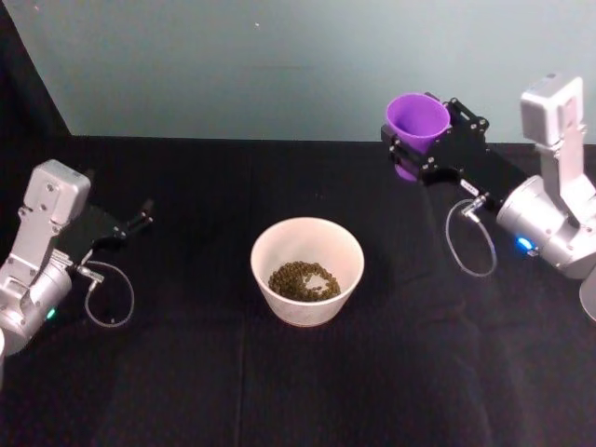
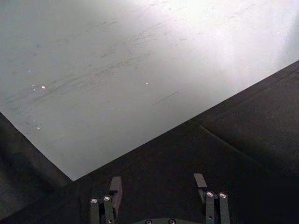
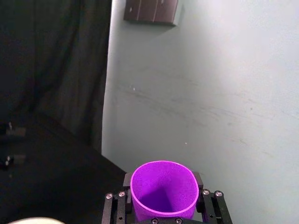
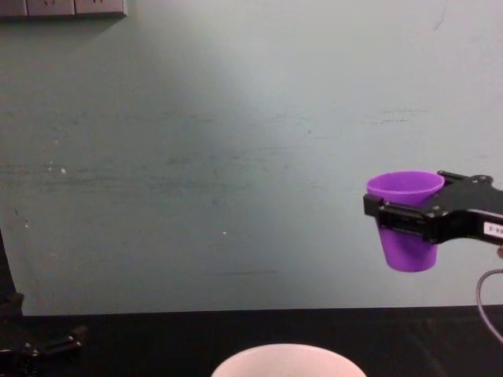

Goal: Pick up the cup and pour the mung beans from the cup into the bowl.

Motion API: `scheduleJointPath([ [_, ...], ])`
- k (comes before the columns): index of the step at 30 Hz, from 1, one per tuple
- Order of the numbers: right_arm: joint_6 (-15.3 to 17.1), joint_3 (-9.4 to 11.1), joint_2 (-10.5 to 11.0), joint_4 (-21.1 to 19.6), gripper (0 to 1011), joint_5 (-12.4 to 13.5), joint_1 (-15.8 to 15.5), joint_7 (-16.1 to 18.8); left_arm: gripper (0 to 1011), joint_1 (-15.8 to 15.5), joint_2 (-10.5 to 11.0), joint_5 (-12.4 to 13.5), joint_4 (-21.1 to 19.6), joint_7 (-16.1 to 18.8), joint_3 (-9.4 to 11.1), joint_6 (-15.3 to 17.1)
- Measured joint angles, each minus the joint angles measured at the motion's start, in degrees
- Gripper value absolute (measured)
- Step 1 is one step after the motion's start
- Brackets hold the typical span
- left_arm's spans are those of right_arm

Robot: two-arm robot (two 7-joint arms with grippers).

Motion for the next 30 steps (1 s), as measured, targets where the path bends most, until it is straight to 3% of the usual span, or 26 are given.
scheduleJointPath([
  [7,-0.7,2.7,0.2,2.8,739,8.2,-0.6,3.0,1000,0.0,0.0,0.0,0.0,0.0,0.0,0.0],
  [13,-2.4,3.6,0.8,6.2,739,12.3,-1.0,5.8,1000,0.0,0.0,0.0,0.0,0.0,0.0,0.0],
  [20,-6.6,2.2,1.4,10.5,739,13.6,-1.3,8.9,1000,0.0,0.0,0.0,0.0,0.0,0.0,0.0],
  [30,-12.7,0.3,-0.5,17.2,739,12.6,-1.1,9.3,1000,0.0,0.0,0.0,0.0,0.0,0.0,0.0],
])
